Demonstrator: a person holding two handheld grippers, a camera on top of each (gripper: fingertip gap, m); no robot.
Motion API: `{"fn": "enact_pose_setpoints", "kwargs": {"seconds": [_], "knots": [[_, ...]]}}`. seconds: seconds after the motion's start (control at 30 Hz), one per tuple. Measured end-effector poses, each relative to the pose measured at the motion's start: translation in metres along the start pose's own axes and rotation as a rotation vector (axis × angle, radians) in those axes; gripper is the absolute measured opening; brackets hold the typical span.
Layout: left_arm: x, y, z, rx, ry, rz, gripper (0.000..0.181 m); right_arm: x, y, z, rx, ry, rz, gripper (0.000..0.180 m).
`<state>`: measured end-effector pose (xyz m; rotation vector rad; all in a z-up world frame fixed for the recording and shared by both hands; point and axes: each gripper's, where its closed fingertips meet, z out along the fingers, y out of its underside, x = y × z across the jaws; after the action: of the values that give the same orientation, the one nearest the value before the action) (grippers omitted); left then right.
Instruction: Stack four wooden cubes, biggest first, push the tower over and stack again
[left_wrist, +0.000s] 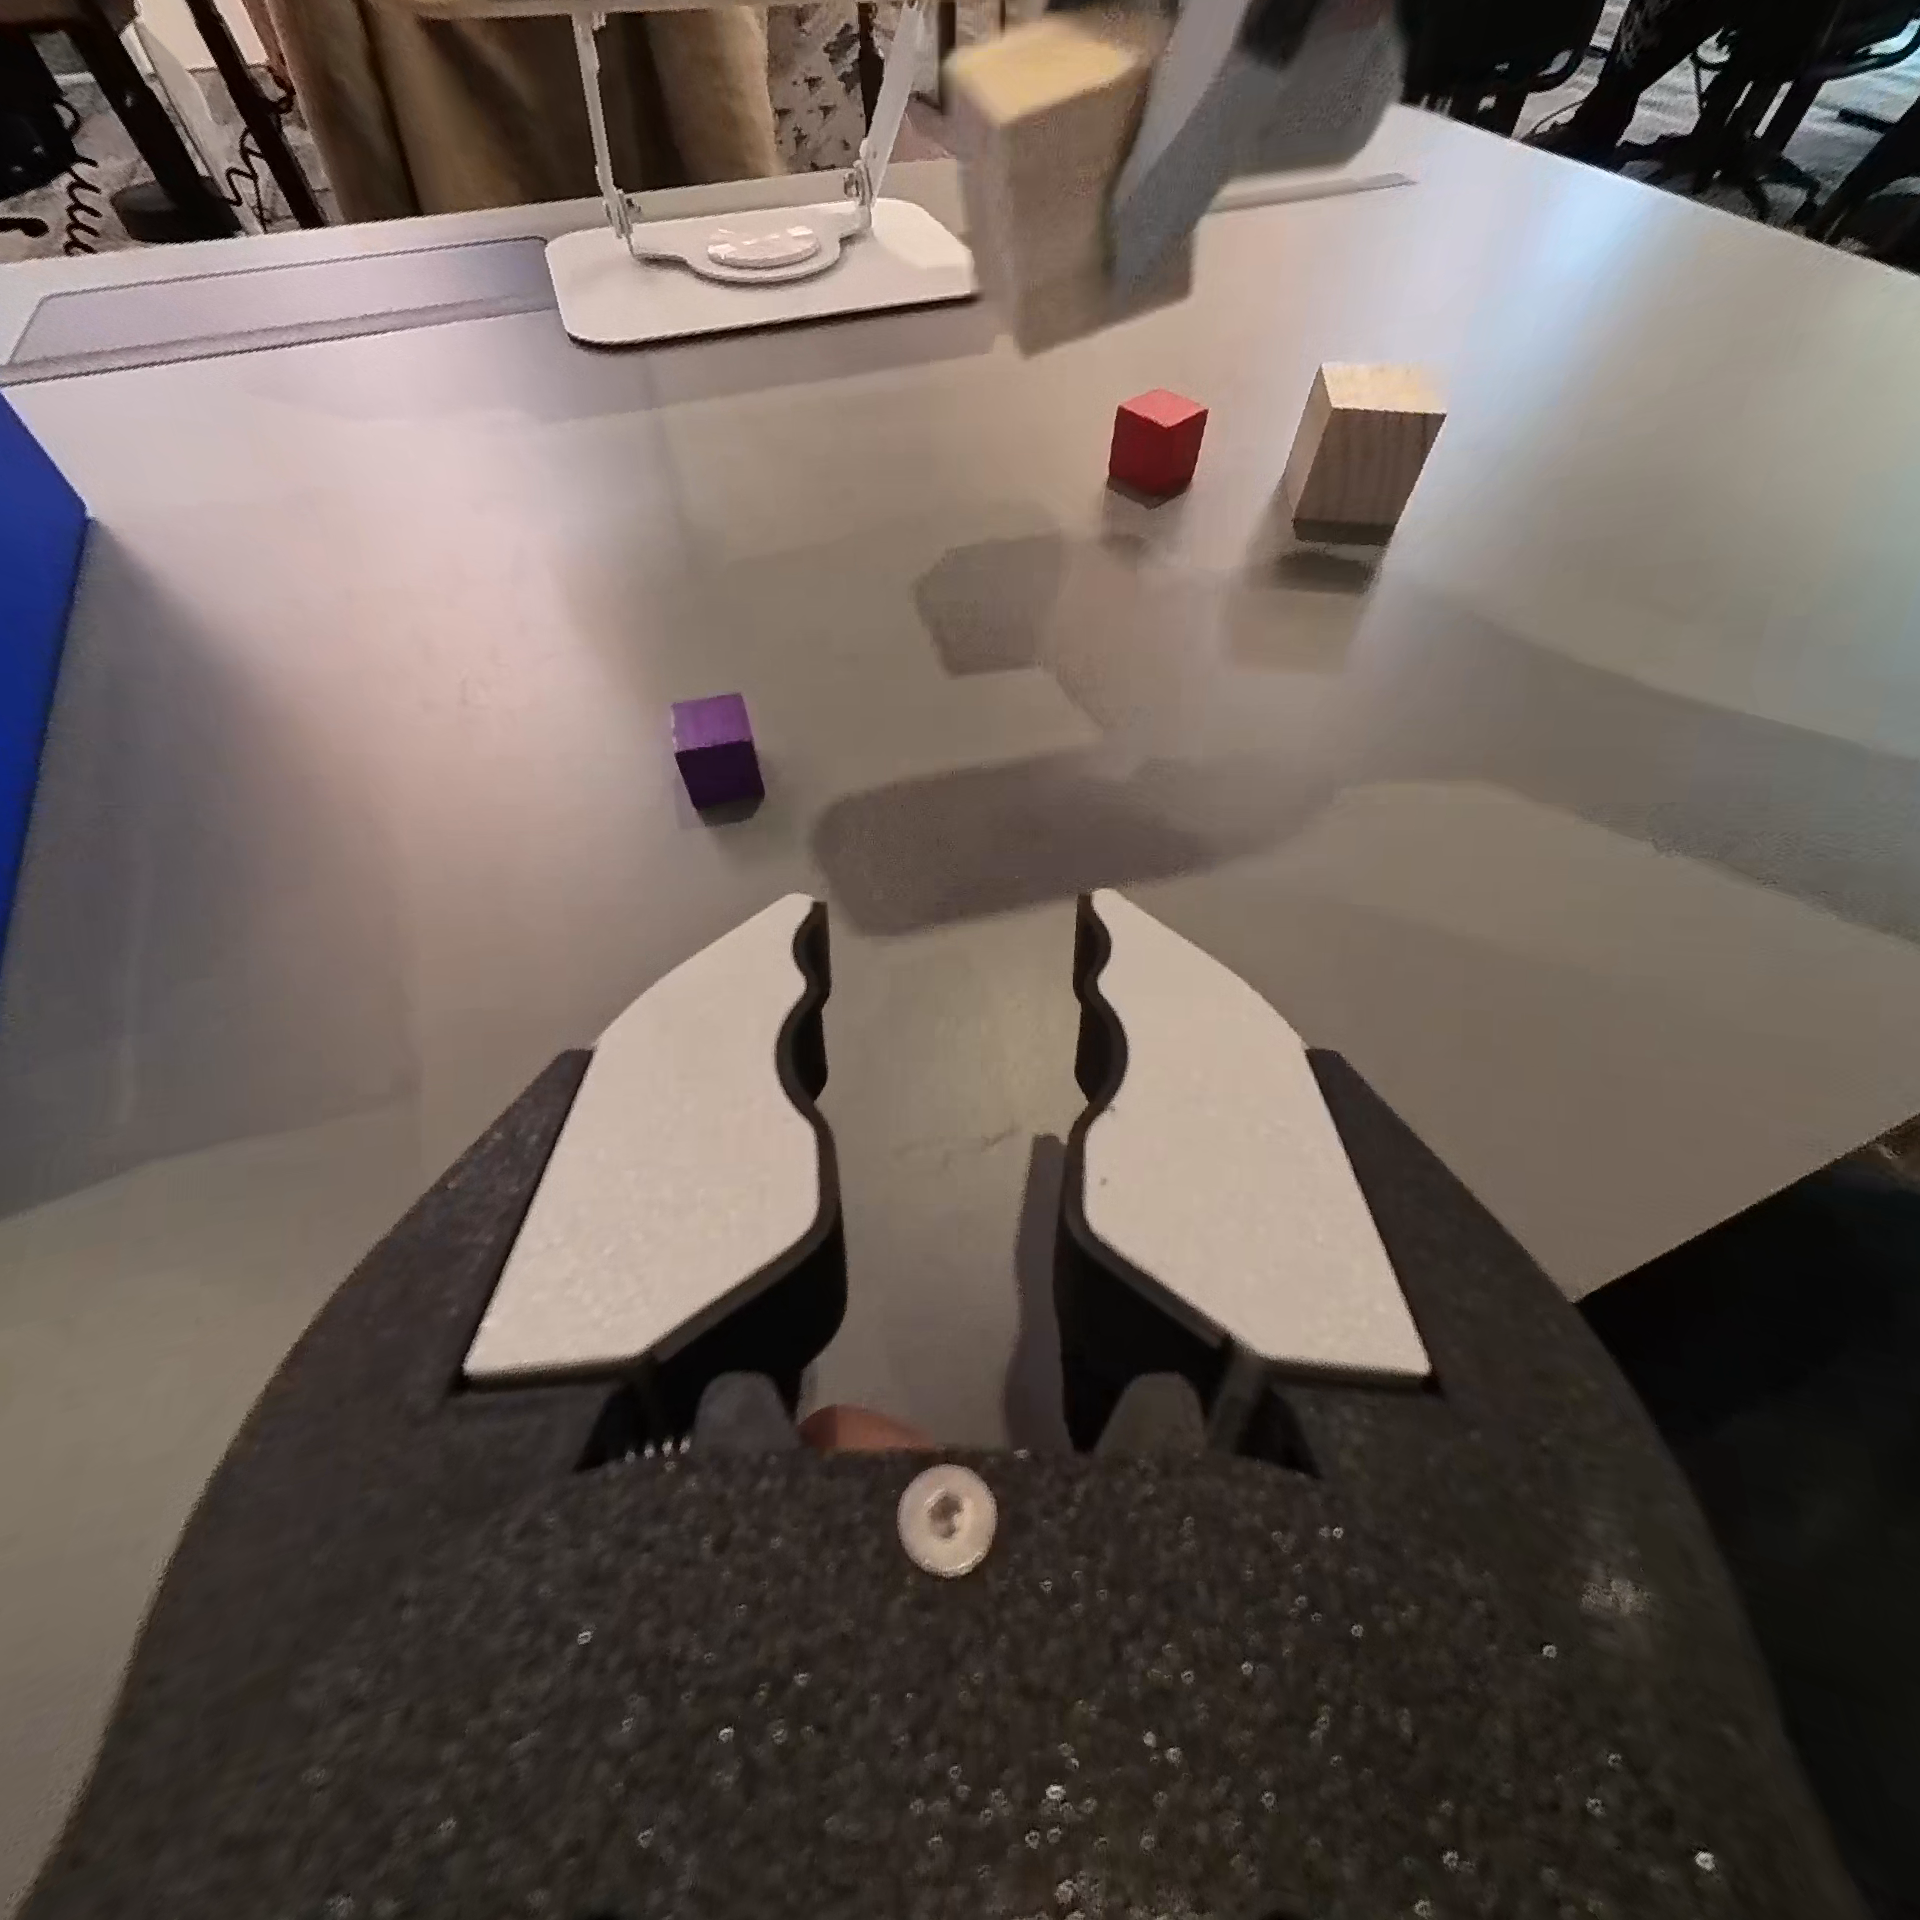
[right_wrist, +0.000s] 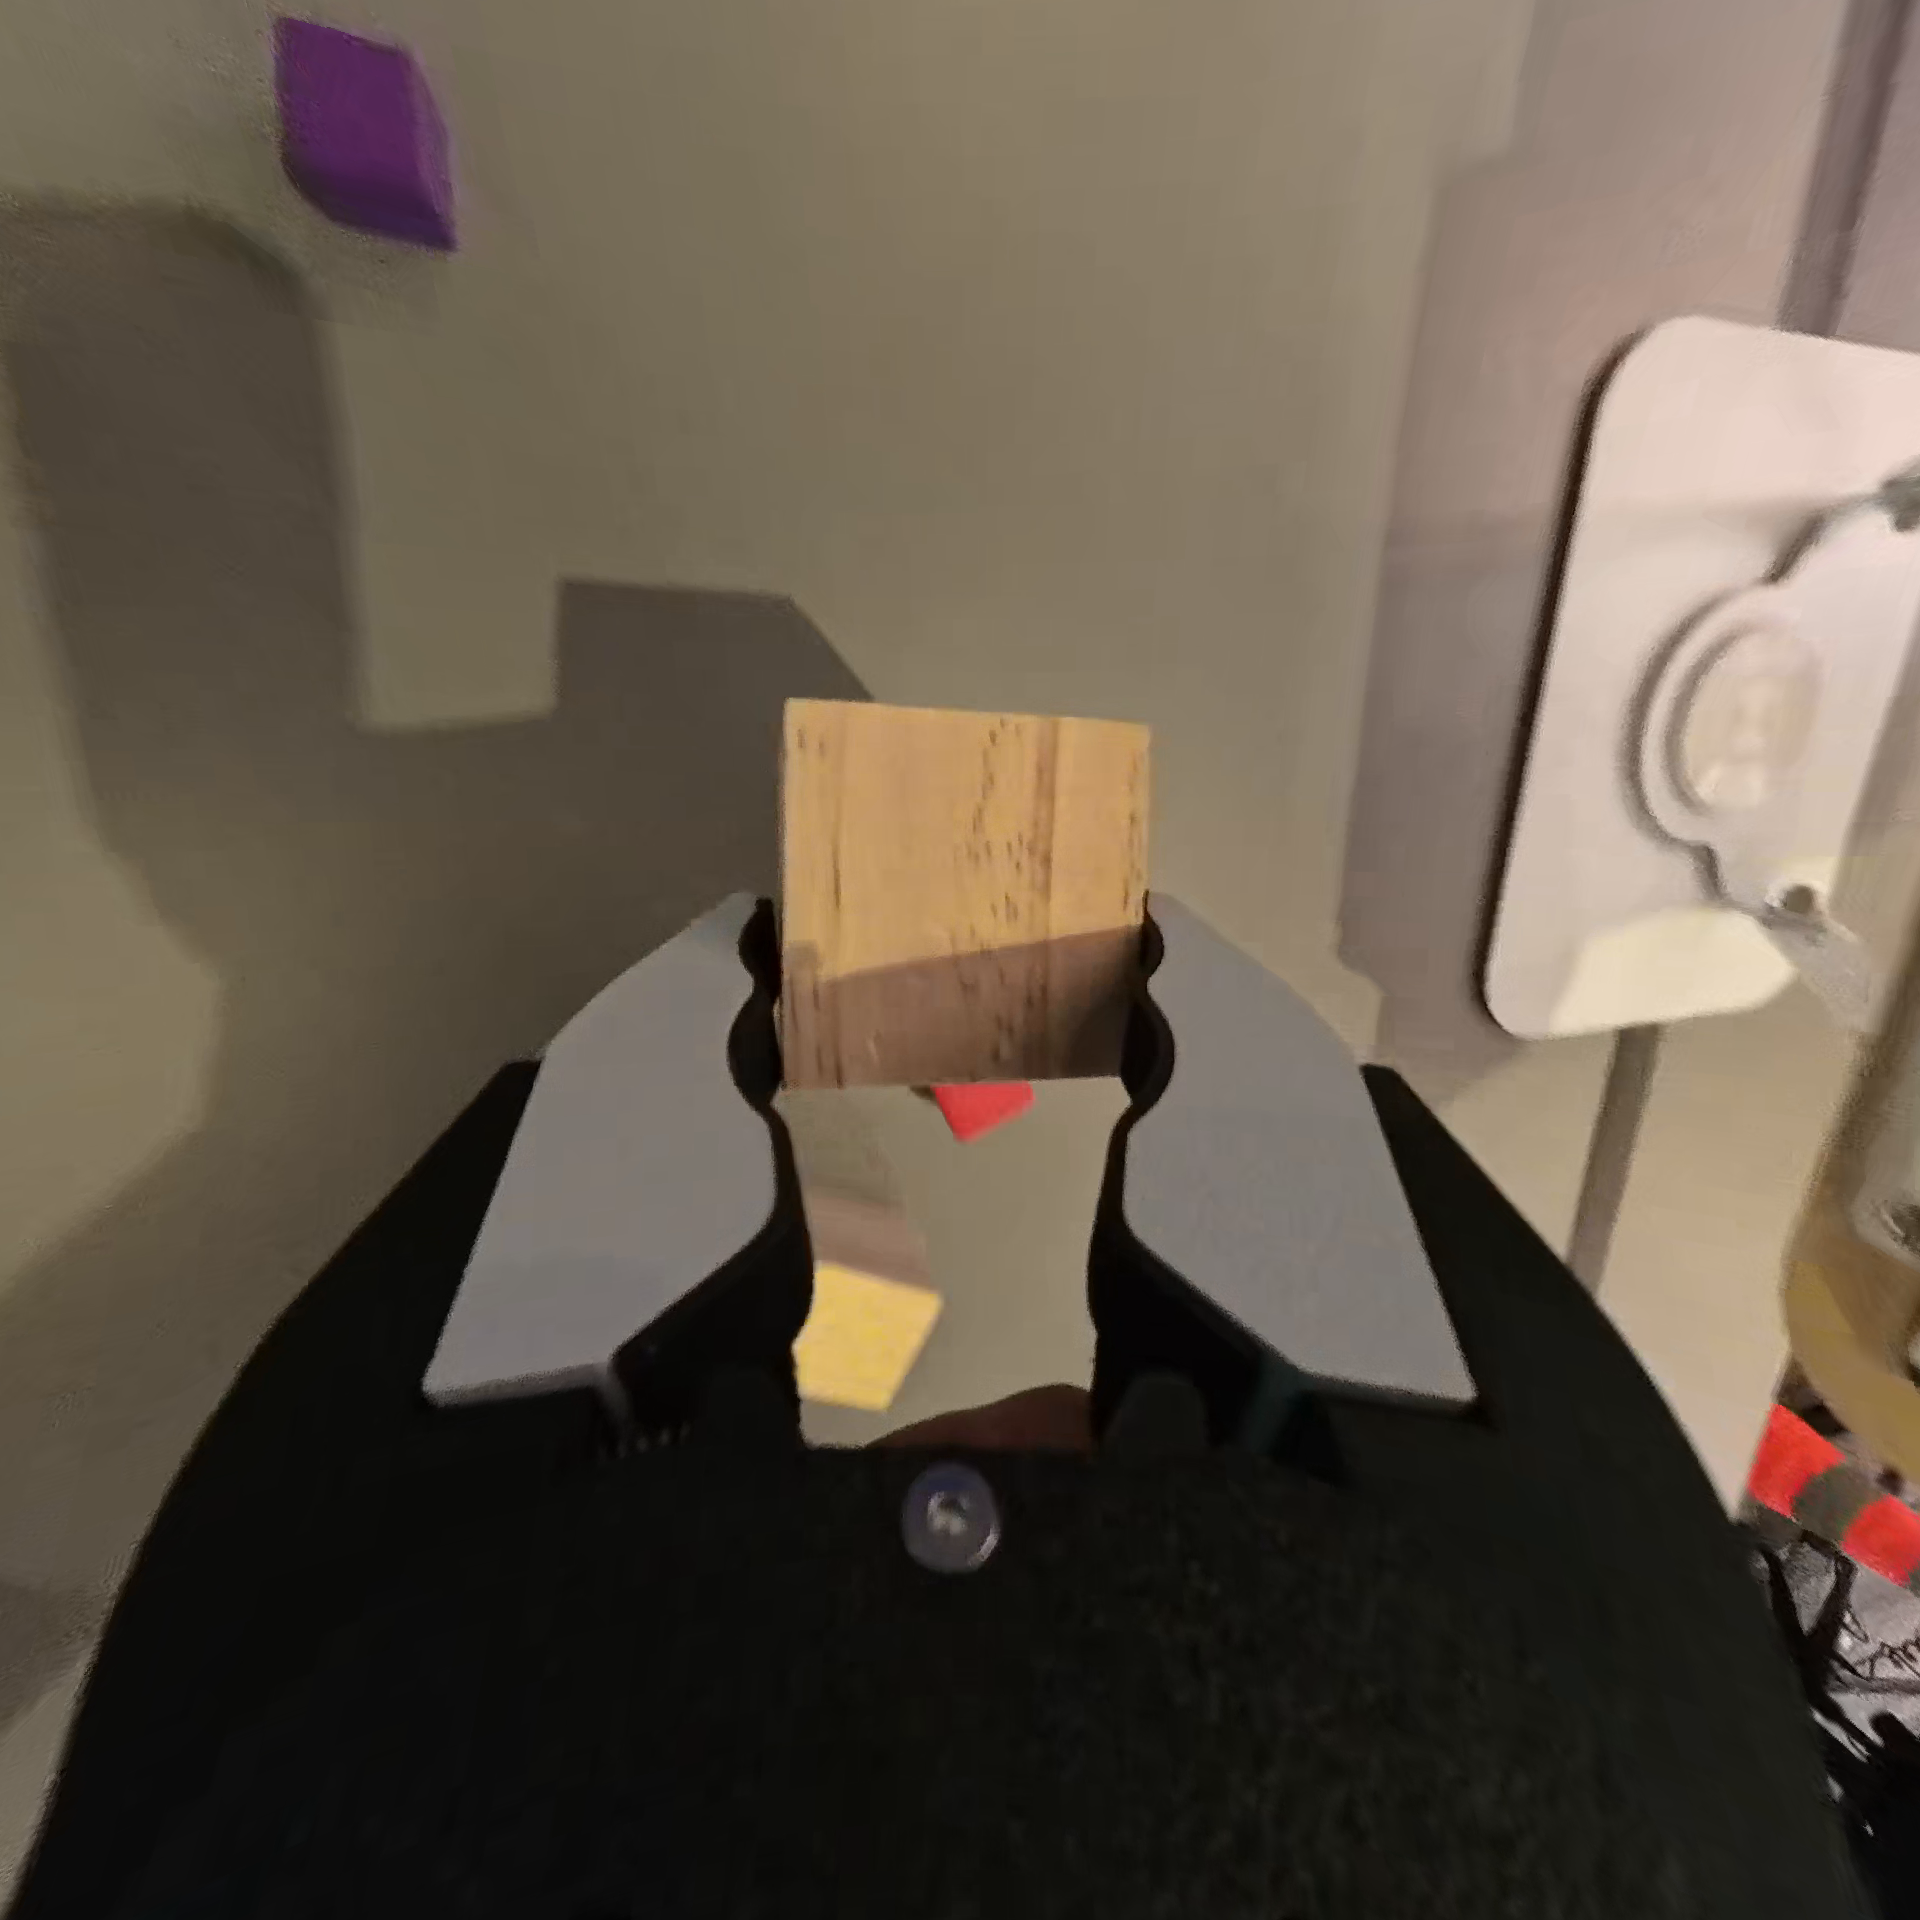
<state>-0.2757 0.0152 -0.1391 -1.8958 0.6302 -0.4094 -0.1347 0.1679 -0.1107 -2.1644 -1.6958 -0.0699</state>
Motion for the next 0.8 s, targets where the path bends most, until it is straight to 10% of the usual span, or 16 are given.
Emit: {"fn": "enact_pose_setpoints", "kwargs": {"seconds": [0.37,0.6,0.8], "knots": [[0.002,0.001,0.000,-0.006,0.016,0.009,0.044,-0.041,-0.006,0.055,0.031,-0.068,0.021,0.064],[0.002,0.002,0.000,-0.014,0.018,0.007,0.044,-0.018,-0.011,-0.046,0.222,0.114,0.075,0.070],[0.002,0.003,0.001,-0.023,0.019,0.007,0.044,-0.003,0.075,-0.067,0.129,0.169,0.327,0.070]]}}
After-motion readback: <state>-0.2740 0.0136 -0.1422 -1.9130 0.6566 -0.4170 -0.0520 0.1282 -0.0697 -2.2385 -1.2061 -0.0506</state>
